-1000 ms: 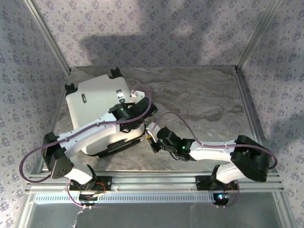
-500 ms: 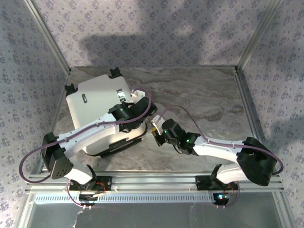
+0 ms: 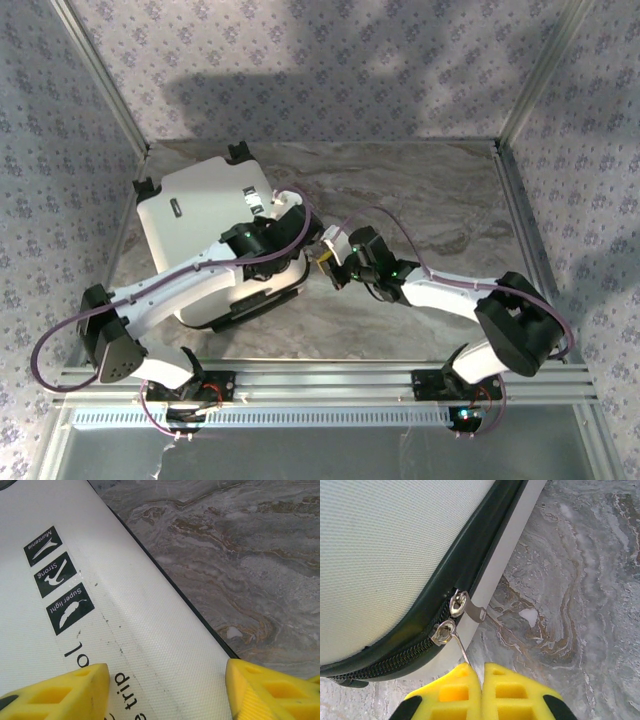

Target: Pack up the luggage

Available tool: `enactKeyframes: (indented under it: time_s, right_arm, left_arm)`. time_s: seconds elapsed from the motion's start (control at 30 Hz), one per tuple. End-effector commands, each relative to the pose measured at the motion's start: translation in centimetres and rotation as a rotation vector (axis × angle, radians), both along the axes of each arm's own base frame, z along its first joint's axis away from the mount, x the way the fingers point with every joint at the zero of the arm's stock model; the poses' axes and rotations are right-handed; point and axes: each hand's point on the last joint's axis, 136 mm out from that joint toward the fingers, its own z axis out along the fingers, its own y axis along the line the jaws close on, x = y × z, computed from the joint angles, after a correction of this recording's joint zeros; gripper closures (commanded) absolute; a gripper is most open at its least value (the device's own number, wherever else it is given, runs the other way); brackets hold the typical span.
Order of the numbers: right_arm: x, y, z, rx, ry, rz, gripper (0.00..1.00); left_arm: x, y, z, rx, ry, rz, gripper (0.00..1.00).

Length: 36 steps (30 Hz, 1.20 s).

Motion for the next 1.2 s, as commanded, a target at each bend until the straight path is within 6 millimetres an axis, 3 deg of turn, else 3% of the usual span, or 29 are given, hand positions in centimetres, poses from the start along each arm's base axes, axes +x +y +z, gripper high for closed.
enactKeyframes:
  time_s: [0.0, 0.13, 0.27, 0.33, 0.47, 0.63, 0.8, 1.17]
  right_arm:
    - [5.7, -3.8, 1.5, -0.008, -0.088, -0.22, 1.0]
    - [6.6, -3.9, 1.7, 0.039, -0.047, -0.202, 1.0]
    - [7.8, -6.5, 2.0, 0.074, -0.023, -0.316, 0.66]
    - [8.0, -7.8, 2.5, 0.092, -0.018, -0.368, 0.56]
    - [8.1, -9.1, 4.0, 0.137, -0.012, -0.405, 0.43]
    - [7.7, -8.1, 5.8, 0.215, 0.003, -0.357, 0.32]
    - [7.2, -5.8, 7.5, 0.306, 0.045, -0.269, 0.22]
    - [5.6, -0.3, 9.9, 0.433, 0.156, -0.051, 0.12]
  left_arm:
    - [-4.7, 3.8, -5.2, 0.229, 0.275, -0.09, 0.39]
    - [-4.7, 3.6, -4.6, 0.197, 0.25, -0.101, 0.38]
    - [-4.6, 4.8, -2.1, 0.137, 0.153, -0.065, 0.32]
    - [-4.5, 5.6, -0.3, 0.08, 0.086, -0.042, 0.29]
    - [-4.8, 9.0, 2.9, -0.075, -0.024, 0.07, 0.19]
    - [-5.7, 15.0, 4.7, -0.228, -0.136, 0.287, 0.12]
    - [-6.8, 19.4, 3.5, -0.304, -0.155, 0.477, 0.08]
    - [-6.7, 21.9, 0.1, -0.348, -0.095, 0.624, 0.02]
